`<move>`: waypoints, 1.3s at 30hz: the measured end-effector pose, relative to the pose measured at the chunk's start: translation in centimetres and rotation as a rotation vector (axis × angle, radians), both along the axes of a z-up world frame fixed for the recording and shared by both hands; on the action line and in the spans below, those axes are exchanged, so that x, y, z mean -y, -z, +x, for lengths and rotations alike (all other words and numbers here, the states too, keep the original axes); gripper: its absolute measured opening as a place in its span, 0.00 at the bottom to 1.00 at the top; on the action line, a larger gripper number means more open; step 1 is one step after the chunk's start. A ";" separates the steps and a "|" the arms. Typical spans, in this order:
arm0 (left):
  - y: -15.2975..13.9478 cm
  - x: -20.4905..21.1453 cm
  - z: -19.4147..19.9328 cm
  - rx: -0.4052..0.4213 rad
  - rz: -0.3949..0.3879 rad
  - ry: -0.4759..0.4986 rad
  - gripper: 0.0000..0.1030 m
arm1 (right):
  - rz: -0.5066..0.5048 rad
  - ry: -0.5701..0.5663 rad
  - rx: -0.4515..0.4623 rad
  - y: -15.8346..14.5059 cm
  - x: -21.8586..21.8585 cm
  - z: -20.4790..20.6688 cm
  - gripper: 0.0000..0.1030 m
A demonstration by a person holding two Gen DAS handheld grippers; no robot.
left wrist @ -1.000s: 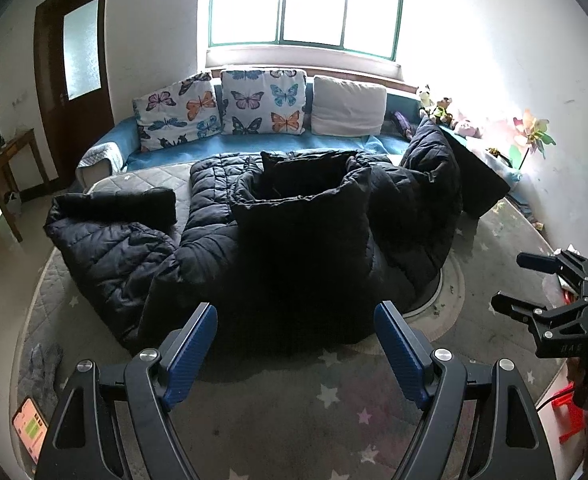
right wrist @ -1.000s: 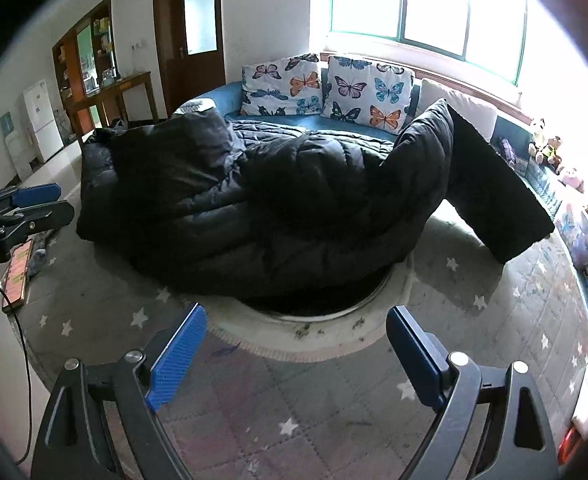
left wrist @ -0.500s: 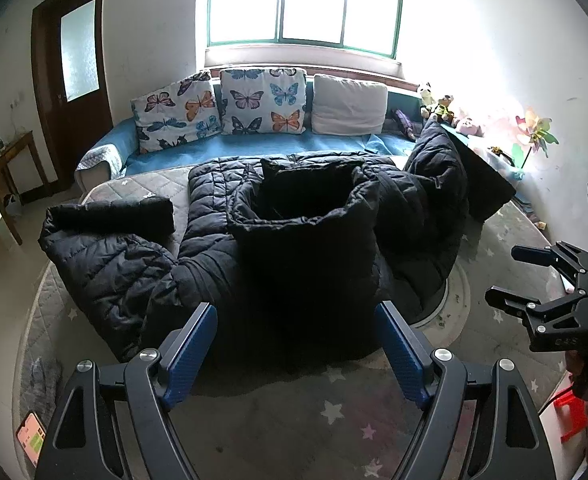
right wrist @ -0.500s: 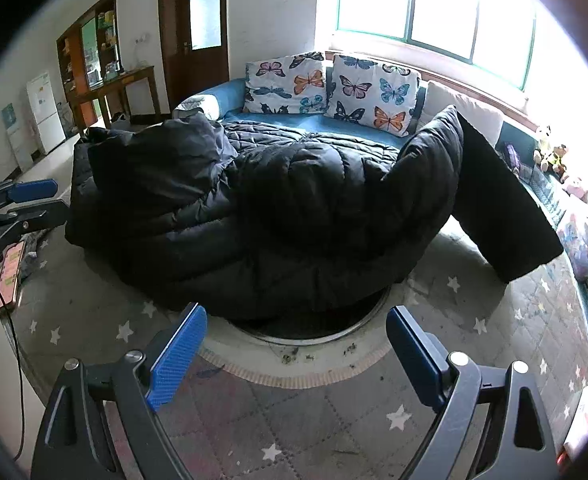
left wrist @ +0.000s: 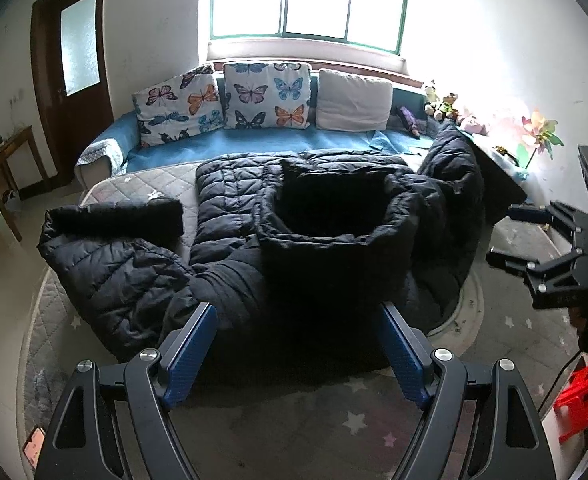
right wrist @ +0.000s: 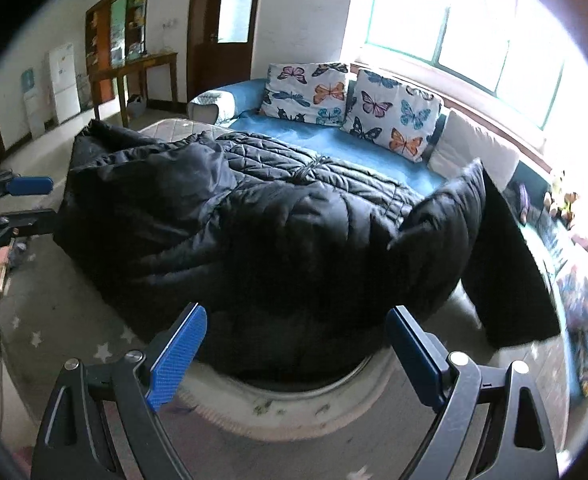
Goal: Fold large clothes
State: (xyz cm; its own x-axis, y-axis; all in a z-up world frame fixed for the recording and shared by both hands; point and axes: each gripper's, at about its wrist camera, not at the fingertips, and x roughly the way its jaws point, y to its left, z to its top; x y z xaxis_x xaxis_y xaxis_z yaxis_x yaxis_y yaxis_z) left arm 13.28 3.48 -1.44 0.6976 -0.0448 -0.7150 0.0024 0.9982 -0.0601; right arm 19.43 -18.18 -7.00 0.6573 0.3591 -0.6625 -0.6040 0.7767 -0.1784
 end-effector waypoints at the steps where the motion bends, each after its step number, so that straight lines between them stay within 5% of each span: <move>1: 0.1 -0.1 0.1 -0.002 0.002 0.001 0.84 | -0.011 -0.005 0.005 0.0 -0.2 0.4 0.96; 19: 3.5 -5.4 4.6 -0.089 -0.025 0.073 0.84 | -0.138 -0.221 -0.046 -0.1 -3.9 8.4 0.96; 29: 5.8 -8.0 7.9 -0.126 -0.148 0.122 0.84 | -0.224 -0.332 -0.251 2.7 -7.9 12.7 0.96; 30: 5.9 -8.0 7.7 -0.115 -0.153 0.134 0.82 | -0.235 -0.333 -0.263 3.0 -7.8 12.5 0.93; 34: 5.9 -7.5 6.7 -0.086 -0.142 0.170 0.72 | -0.253 -0.288 -0.269 3.0 -6.0 10.9 0.48; 39: 5.1 -6.6 4.1 -0.046 -0.140 0.220 0.65 | -0.211 -0.256 -0.201 0.2 -3.8 6.4 0.37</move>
